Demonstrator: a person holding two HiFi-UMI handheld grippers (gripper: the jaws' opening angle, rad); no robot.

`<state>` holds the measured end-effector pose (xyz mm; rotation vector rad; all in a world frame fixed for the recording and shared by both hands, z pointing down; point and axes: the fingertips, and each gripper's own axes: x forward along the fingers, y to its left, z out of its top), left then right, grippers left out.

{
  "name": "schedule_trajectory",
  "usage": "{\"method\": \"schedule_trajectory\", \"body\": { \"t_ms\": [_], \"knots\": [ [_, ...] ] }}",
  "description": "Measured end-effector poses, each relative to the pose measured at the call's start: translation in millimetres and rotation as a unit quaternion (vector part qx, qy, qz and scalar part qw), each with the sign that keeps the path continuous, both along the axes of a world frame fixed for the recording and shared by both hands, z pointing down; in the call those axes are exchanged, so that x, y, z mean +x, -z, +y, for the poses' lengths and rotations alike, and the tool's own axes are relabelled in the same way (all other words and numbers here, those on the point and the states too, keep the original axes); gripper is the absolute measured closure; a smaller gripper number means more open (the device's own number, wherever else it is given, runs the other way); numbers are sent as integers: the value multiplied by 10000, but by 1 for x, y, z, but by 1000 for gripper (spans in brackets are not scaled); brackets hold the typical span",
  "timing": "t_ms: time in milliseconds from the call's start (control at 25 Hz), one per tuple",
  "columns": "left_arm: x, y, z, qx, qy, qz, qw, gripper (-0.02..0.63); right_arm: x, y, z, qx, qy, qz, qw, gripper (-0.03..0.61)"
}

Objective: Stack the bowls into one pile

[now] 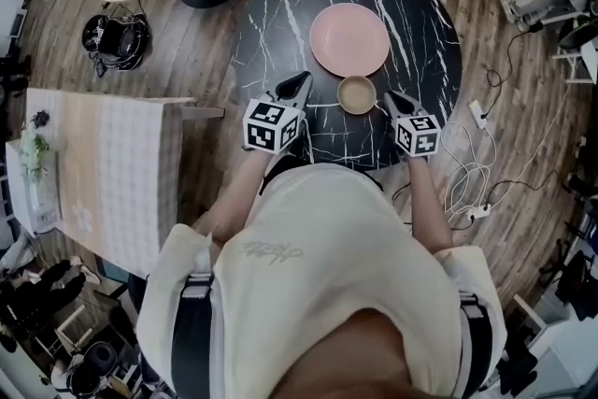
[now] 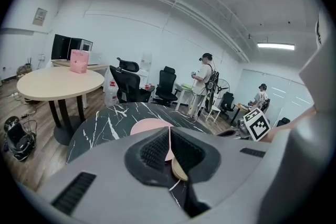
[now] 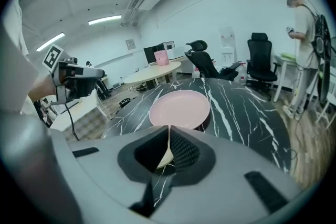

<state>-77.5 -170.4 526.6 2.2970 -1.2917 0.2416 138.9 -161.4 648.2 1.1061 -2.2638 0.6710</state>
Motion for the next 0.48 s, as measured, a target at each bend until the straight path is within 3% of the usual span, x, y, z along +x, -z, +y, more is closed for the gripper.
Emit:
{"method": "schedule_trajectory", "body": {
  "t_ms": [480],
  "knots": [
    [11, 18, 16, 266, -128, -50, 9996, 594, 1, 79, 16, 916, -25, -286, 9954, 572]
  ]
}}
